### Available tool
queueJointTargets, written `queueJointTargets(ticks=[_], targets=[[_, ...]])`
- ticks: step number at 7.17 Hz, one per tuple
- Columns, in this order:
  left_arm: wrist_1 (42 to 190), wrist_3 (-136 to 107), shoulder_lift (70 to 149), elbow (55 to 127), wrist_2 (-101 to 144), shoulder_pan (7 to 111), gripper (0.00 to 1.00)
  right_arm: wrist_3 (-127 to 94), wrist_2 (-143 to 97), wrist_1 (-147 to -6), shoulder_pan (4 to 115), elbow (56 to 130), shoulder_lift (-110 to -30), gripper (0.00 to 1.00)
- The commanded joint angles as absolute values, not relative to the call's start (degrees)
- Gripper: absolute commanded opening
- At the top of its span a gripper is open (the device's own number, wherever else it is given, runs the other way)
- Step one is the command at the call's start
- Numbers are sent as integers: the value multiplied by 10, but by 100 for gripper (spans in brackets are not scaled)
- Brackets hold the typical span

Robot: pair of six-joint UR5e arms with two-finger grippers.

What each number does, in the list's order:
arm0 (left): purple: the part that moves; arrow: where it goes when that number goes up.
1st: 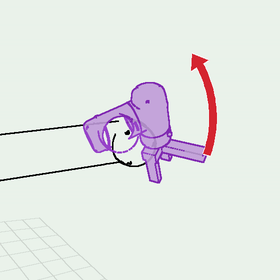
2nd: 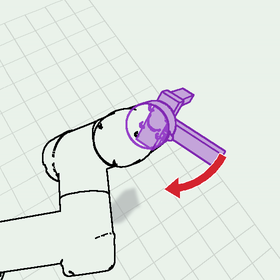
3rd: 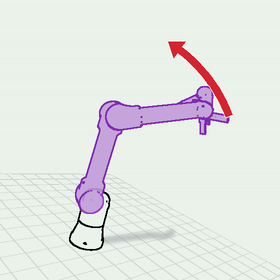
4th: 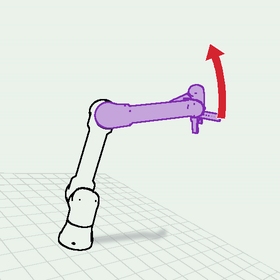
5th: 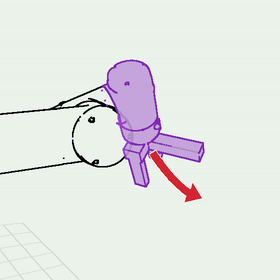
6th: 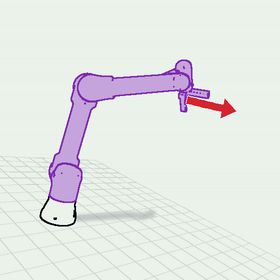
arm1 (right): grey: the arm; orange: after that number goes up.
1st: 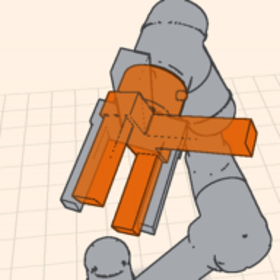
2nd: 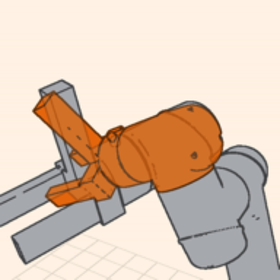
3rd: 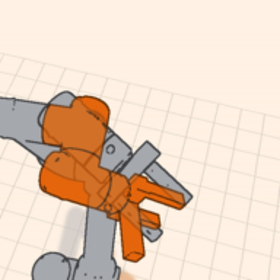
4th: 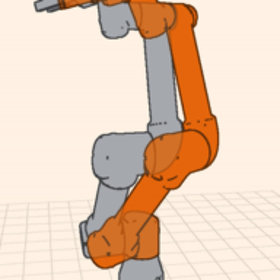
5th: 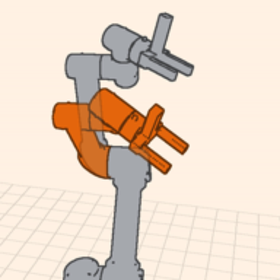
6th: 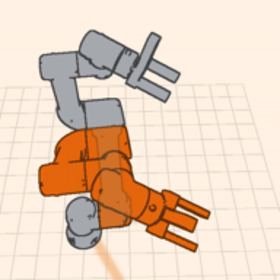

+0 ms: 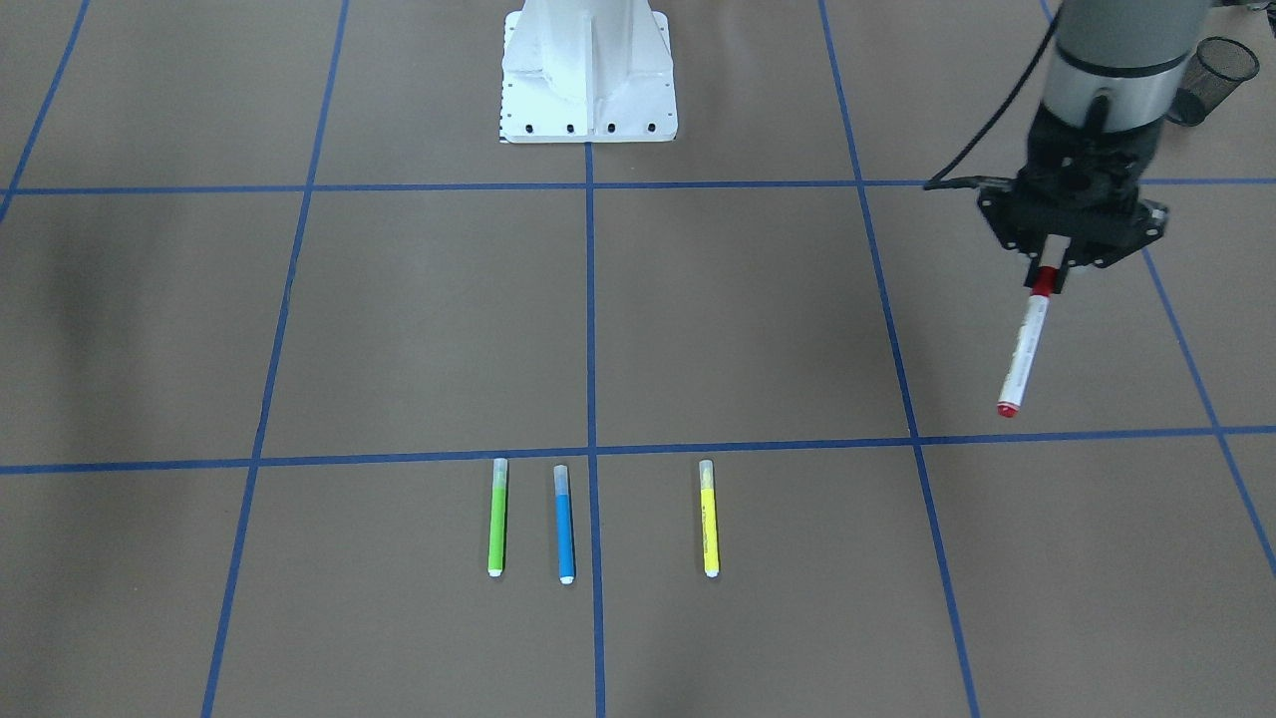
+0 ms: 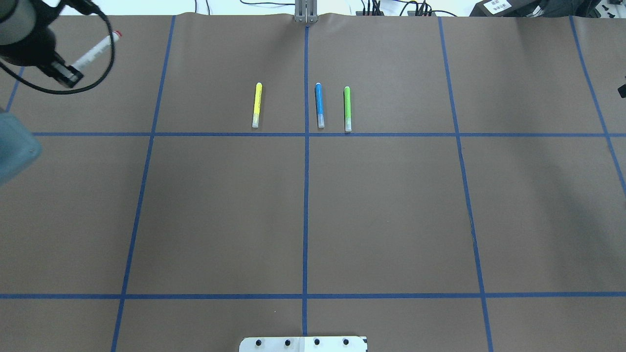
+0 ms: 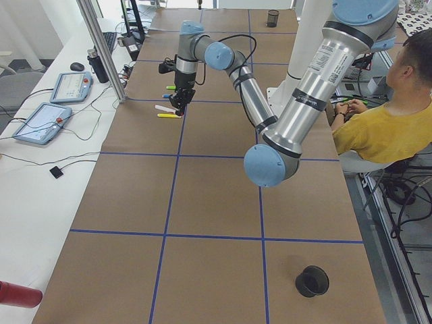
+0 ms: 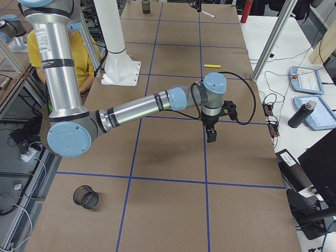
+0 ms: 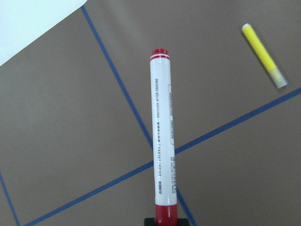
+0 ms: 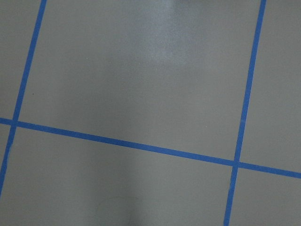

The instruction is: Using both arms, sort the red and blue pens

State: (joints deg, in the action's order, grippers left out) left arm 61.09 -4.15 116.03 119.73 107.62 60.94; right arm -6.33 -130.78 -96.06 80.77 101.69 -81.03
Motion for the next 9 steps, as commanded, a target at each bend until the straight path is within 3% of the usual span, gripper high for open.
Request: queueJointTargets(ticks=[1, 5, 9], targets=[[608, 187, 1083, 1213, 1047, 724, 0, -63, -1308, -961, 808, 1017, -810, 100], [645, 298, 936, 1241, 1048, 919, 0, -78, -1310, -893, 808, 981, -813, 100], [631, 330, 718, 1217, 1216, 1161, 0, -117, -1310, -891, 808, 990, -809, 100]])
